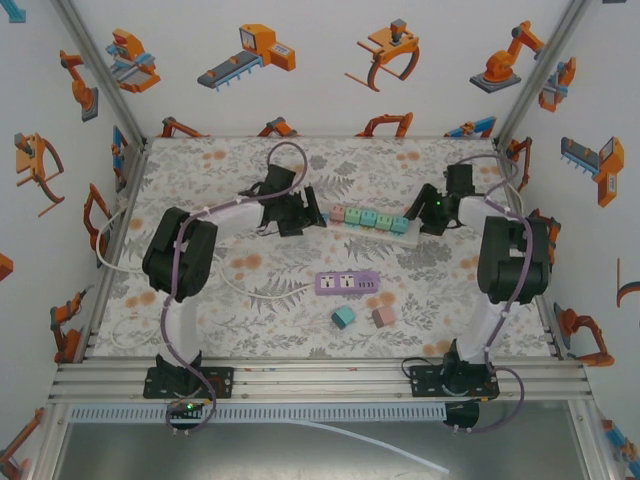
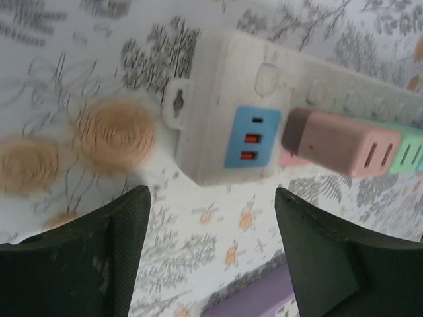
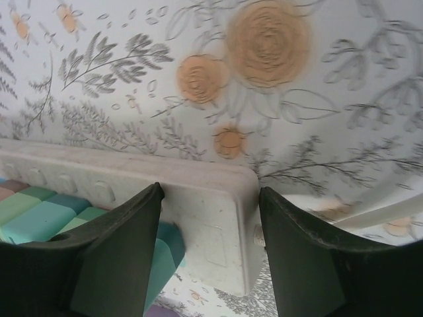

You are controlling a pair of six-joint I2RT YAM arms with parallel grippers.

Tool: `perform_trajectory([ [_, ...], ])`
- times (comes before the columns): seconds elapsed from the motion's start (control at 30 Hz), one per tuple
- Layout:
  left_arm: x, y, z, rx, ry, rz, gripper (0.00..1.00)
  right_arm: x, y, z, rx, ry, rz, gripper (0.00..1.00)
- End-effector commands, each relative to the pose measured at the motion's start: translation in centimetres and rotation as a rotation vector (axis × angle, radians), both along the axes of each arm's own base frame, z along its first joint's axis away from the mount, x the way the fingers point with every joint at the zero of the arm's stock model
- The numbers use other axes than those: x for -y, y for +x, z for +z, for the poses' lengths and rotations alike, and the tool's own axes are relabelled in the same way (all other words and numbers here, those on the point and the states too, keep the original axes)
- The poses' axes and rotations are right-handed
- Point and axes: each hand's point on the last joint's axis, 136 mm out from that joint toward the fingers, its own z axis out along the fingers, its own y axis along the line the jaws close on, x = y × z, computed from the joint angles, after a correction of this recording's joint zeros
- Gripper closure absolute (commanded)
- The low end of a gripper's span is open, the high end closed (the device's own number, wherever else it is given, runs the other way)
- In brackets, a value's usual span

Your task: Pull the plug off the socket

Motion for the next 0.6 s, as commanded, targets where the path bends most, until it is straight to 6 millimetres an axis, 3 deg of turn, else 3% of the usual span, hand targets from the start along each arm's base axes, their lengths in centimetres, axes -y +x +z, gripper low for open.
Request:
perform_trajectory([
  [0.0,-2.4,-2.3,0.0,-0.022,0.041,0.035,0.29,-3.8,-2.0,-1.5,-0.068,0.021,0.15,0.44],
  [0.3,-7.1,-4.9,4.2,0.073,0.139,0.097,0.28,-9.6,-2.6,-0.6,-0.03,0.034,0.29,0.44],
  [0.43,-8.9,-4.9,6.6,0.135,0.151,0.15,0.26,-9.3,-2.0,0.8,-0.002,0.012,0.247,0.4],
  [0.57,-10.7,-4.1,7.3,0.16,0.168,0.186,0.25,-8.5,-1.0,5.4,0.125,-0.035,0.233,0.35],
])
